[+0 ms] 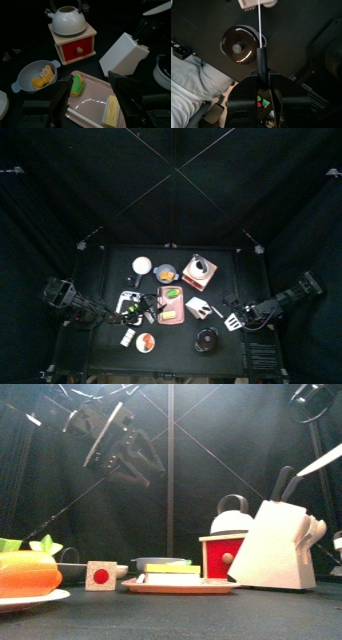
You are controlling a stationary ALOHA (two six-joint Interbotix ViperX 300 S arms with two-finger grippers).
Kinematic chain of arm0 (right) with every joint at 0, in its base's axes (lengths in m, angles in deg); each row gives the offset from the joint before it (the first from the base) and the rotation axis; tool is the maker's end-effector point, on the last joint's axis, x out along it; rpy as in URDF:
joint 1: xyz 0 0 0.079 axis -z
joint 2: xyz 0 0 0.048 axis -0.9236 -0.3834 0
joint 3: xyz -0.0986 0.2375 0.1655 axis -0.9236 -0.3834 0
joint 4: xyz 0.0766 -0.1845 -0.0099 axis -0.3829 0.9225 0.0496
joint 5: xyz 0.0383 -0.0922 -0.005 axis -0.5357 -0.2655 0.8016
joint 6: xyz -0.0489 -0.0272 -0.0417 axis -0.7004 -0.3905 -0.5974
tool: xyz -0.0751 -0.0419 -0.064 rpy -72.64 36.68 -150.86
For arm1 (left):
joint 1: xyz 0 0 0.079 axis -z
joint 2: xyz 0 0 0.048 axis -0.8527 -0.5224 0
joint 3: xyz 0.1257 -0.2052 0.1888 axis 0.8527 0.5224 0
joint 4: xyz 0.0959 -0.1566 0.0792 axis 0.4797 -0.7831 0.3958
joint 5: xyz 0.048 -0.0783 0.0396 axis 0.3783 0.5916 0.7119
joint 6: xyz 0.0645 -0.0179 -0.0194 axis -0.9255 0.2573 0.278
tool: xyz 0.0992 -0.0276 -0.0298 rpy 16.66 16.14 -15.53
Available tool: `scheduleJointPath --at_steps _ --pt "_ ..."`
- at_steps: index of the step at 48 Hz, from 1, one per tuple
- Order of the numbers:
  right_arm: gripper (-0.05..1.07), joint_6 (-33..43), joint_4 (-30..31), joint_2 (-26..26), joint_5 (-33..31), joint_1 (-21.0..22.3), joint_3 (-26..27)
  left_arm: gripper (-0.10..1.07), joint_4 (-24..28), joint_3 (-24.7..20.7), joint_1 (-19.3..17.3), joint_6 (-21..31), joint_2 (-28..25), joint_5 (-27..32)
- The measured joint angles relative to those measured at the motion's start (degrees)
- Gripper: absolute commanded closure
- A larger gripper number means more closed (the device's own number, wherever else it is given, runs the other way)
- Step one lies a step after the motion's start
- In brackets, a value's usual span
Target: Push knife holder up
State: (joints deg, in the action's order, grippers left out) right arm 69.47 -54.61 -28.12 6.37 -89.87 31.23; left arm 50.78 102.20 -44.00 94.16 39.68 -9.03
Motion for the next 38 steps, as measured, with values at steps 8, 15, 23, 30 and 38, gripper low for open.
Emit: scheduleJointPath --at_steps 8,15,23,30,38 --pt "0.56 -3.9 -1.1 -2.2 5.4 1.8 -2.2 0.05 -0.4 -6.9 -2.9 0.1 -7.7 0.0" --pt "0.56 -4.1 -0.1 -1.7 6.0 3.9 -3.2 0.05 -1.1 -10.7 -4.0 0.0 -11.7 -0.4" --pt "0.56 -4.1 0.6 -1.7 7.2 5.2 -4.0 0.05 -2.7 -12.8 -4.3 0.1 -14.2 -0.8" --pt "0.56 -4.1 0.6 -2.1 9.1 5.3 -4.5 0.05 -2.9 -12.9 -4.3 0.1 -14.5 -1.0" --pt "0.56 -4.2 -0.2 -2.8 10.7 5.3 -5.5 0.05 -2.9 -13.2 -4.4 0.1 -15.1 -1.5"
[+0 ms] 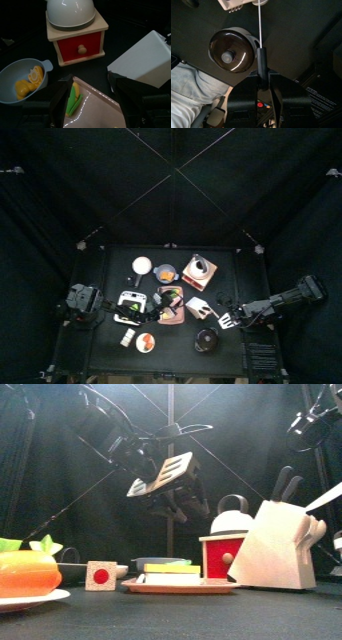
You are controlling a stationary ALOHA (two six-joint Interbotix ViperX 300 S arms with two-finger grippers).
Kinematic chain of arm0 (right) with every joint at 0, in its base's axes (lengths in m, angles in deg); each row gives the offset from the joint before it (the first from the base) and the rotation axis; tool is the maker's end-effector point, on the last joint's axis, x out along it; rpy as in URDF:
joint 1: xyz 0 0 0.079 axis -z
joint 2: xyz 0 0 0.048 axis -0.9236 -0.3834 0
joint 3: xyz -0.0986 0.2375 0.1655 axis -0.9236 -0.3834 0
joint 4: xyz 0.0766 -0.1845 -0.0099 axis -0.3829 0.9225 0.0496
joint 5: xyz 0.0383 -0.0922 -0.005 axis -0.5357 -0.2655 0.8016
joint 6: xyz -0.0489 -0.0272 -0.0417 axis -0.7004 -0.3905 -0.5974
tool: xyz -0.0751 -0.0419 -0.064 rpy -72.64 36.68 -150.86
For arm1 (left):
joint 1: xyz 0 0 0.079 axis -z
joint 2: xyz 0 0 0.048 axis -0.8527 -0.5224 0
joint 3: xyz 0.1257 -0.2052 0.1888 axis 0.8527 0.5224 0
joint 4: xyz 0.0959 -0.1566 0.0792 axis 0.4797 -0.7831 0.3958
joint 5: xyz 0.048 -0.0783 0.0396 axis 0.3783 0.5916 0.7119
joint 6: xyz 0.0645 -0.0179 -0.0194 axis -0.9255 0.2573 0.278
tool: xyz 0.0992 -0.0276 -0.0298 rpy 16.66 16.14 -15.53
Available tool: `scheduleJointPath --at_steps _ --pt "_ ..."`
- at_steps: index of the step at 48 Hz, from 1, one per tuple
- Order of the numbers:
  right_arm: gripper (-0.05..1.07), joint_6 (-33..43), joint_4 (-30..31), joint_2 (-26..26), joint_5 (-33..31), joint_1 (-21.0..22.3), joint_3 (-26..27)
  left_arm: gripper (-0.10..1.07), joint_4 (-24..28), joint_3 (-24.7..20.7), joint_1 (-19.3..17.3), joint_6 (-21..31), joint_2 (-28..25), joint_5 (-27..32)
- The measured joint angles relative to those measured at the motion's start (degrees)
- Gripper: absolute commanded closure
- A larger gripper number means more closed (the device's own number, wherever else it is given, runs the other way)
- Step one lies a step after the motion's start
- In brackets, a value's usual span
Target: Push knife holder up
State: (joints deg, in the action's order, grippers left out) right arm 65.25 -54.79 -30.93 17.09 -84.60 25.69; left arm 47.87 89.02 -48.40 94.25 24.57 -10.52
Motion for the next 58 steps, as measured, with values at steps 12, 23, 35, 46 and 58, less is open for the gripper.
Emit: scheduleJointPath --at_steps 12,23,35,46,58 --pt "0.56 0.0 -0.2 0.0 1.4 -0.2 -0.2 0.05 -0.1 -1.2 0.0 0.0 -1.1 -0.4" --pt "0.55 0.0 -1.8 -0.6 1.6 0.2 -0.2 0.05 -0.2 -1.7 -0.1 0.0 -1.3 -1.2" --pt "0.55 -6.1 -2.6 -1.7 -3.0 6.4 2.5 0.05 -0.2 -1.7 -0.4 0.0 -1.3 -1.9" --pt "0.55 -17.1 -6.0 -4.1 -5.9 13.8 4.2 0.05 -0.2 -1.7 -0.7 0.0 -1.5 -2.2" --pt "0.55 -21.4 -6.4 -3.9 -9.1 16.4 5.4 0.05 -0.2 -1.8 -0.8 0.0 -1.5 -2.2"
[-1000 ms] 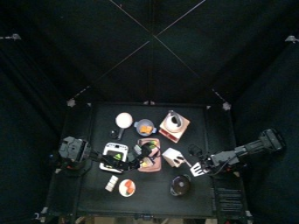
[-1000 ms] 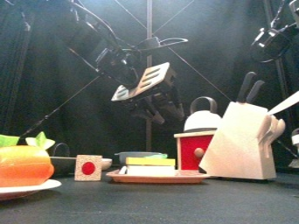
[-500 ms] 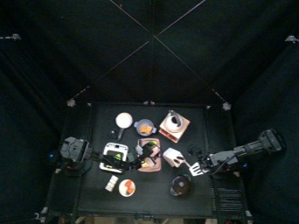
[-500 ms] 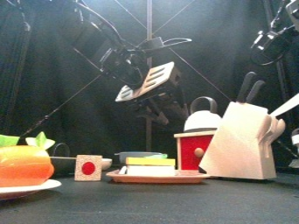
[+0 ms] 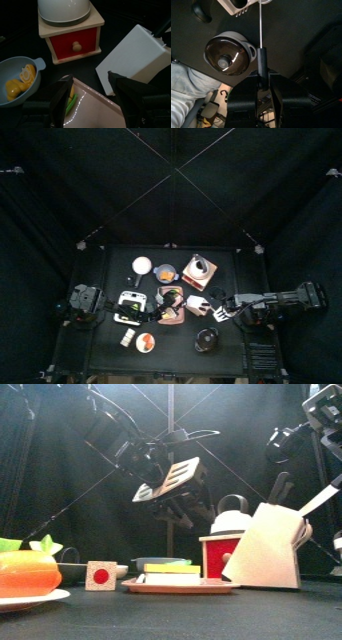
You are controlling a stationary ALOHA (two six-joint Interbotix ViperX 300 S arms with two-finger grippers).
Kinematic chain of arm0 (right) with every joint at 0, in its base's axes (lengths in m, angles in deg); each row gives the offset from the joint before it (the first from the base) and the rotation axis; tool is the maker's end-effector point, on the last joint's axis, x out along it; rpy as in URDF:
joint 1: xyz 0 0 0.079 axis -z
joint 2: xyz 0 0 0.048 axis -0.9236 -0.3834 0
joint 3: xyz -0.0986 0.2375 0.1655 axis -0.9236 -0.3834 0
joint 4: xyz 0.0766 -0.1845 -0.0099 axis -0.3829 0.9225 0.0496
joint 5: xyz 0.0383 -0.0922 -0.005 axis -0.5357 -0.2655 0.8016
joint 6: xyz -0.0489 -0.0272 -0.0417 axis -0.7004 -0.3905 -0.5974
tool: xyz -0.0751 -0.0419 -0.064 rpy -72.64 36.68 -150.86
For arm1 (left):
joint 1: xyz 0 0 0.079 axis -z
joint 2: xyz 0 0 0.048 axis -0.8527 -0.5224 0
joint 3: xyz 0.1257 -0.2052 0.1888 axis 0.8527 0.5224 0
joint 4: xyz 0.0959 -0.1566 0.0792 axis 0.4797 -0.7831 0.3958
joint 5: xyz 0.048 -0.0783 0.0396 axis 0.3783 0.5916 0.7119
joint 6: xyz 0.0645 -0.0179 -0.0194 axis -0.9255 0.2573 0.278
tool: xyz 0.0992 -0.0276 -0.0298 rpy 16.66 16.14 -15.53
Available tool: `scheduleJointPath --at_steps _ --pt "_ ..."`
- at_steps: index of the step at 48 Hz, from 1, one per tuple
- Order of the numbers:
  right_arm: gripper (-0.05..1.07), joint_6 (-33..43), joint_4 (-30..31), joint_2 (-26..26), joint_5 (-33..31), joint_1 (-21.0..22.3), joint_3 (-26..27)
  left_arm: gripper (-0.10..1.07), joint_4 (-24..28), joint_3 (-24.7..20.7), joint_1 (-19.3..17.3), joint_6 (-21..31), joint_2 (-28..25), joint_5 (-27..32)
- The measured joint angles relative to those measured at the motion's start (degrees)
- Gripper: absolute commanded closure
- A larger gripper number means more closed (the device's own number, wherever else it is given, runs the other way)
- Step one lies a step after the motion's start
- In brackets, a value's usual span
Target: Push knife holder up
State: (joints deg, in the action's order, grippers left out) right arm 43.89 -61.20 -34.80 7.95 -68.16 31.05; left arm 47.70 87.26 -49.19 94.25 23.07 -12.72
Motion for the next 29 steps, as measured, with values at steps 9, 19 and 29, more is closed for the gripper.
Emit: scheduleJointPath --at_steps 9,19,29 --pt "0.55 -6.9 -0.4 -0.8 -1.4 4.0 1.3 0.05 0.0 -0.2 -0.1 -0.1 0.0 0.0" --pt "0.55 -7.8 -0.4 -0.3 -12.6 5.6 8.4 0.05 0.0 -0.4 -0.5 0.0 -0.5 -0.4" --pt "0.55 -17.5 0.9 -1.2 -16.7 7.6 10.1 0.05 0.0 -0.8 -0.7 -0.1 -0.5 -1.8"
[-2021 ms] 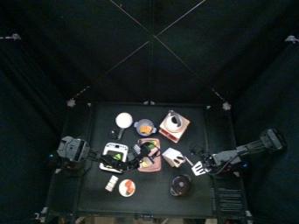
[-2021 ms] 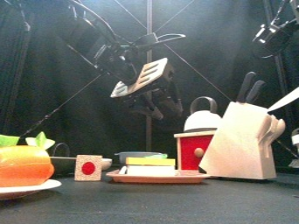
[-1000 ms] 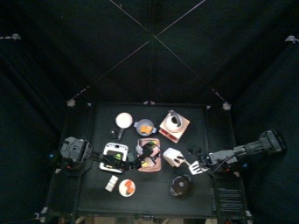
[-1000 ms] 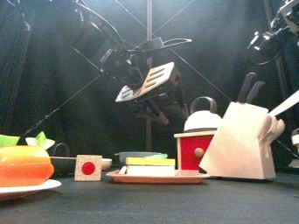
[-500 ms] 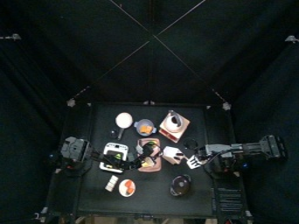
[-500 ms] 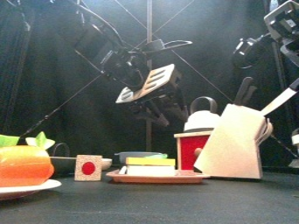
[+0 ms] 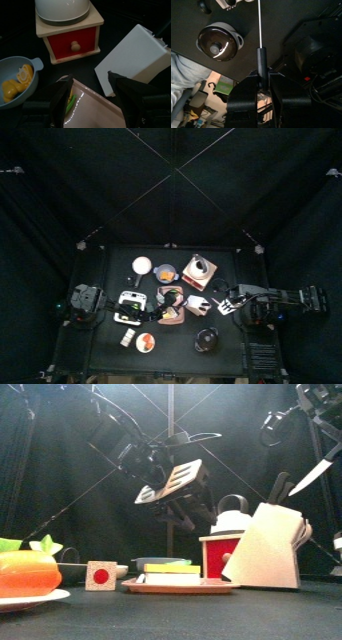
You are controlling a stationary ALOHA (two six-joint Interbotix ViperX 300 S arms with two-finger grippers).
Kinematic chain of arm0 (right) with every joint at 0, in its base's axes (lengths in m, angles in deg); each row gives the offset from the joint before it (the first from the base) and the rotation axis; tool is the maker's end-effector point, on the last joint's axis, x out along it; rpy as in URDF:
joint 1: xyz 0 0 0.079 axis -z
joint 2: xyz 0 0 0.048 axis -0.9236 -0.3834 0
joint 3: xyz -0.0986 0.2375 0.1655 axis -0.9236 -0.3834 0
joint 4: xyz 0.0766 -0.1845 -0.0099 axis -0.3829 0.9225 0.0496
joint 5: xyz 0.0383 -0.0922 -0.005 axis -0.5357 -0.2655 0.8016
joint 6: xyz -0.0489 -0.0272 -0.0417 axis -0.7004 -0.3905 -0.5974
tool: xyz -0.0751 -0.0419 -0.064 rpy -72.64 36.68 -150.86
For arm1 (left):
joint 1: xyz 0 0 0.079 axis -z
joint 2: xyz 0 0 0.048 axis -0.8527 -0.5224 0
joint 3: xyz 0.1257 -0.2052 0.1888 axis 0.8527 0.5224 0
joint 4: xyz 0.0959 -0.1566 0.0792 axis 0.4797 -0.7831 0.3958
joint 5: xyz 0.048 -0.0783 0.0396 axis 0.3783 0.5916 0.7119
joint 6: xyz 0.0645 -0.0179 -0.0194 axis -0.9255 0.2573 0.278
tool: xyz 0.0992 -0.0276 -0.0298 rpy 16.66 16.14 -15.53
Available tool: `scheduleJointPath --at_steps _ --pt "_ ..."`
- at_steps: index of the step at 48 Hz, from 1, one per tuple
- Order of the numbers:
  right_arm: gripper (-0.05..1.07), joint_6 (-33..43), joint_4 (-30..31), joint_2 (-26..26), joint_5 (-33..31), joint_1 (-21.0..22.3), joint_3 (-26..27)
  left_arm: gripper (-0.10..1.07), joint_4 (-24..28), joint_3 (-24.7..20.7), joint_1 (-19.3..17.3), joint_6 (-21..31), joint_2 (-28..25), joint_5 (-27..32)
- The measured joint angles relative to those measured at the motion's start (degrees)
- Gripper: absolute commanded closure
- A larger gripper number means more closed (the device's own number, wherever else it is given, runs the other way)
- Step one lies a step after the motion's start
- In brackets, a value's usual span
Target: Push knife holder up
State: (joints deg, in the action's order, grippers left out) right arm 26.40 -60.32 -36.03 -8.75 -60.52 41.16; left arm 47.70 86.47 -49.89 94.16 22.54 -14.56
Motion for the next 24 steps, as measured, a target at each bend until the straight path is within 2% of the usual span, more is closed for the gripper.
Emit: scheduleJointPath --at_steps 16,24 --pt "0.55 -1.1 0.1 0.4 2.1 0.4 -3.2 0.05 0.0 -0.1 -0.4 0.0 0.0 -0.1" --pt "0.55 -1.1 -2.4 0.2 3.5 0.2 -4.1 0.05 -0.1 0.0 -0.5 0.0 0.0 -0.2"
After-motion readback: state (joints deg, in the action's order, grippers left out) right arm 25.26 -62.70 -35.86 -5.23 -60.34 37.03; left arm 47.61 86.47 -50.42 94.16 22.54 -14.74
